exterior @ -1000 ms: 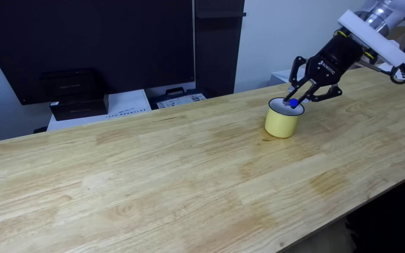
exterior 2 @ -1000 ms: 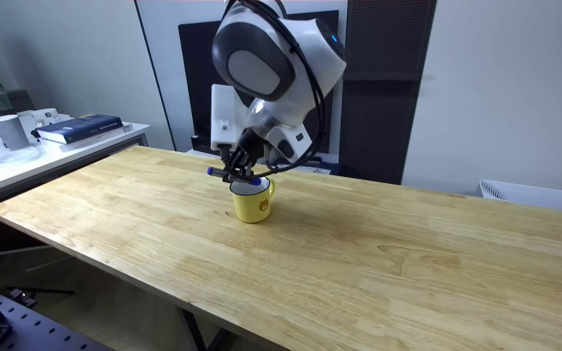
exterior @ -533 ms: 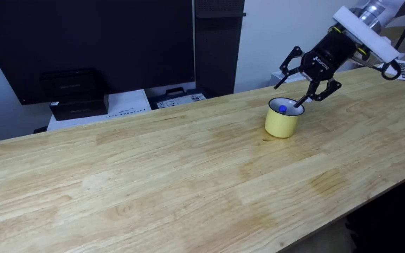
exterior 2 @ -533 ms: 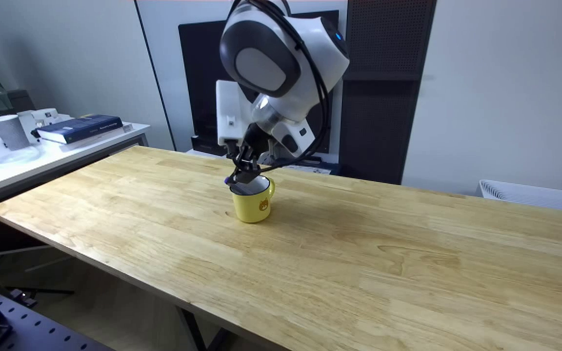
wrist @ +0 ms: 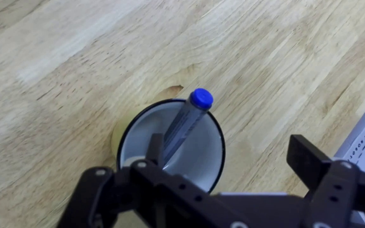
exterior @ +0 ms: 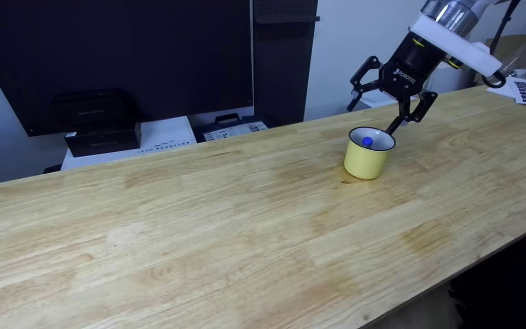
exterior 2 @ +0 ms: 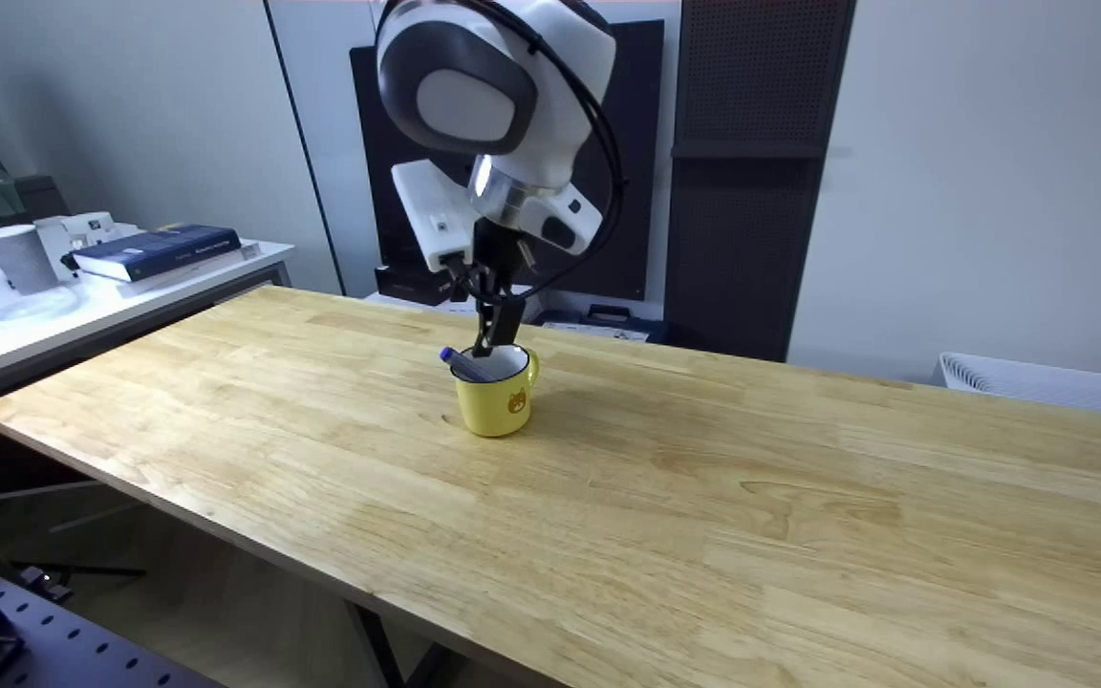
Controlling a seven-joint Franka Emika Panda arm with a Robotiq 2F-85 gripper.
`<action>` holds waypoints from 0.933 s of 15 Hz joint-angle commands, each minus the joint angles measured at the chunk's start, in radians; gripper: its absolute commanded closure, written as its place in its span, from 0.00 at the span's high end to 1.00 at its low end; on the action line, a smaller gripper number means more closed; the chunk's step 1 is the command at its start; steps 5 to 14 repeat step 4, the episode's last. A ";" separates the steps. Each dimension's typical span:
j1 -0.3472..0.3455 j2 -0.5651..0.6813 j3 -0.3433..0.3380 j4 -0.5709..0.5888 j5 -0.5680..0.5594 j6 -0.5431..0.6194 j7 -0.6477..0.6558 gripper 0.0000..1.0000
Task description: Pick up the pen from the table and put it in the yellow cup.
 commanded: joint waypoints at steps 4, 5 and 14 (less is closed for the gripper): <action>-0.020 -0.013 0.024 -0.013 -0.020 0.017 0.013 1.00; -0.020 -0.013 0.024 -0.013 -0.020 0.017 0.013 1.00; -0.020 -0.013 0.024 -0.013 -0.020 0.017 0.013 1.00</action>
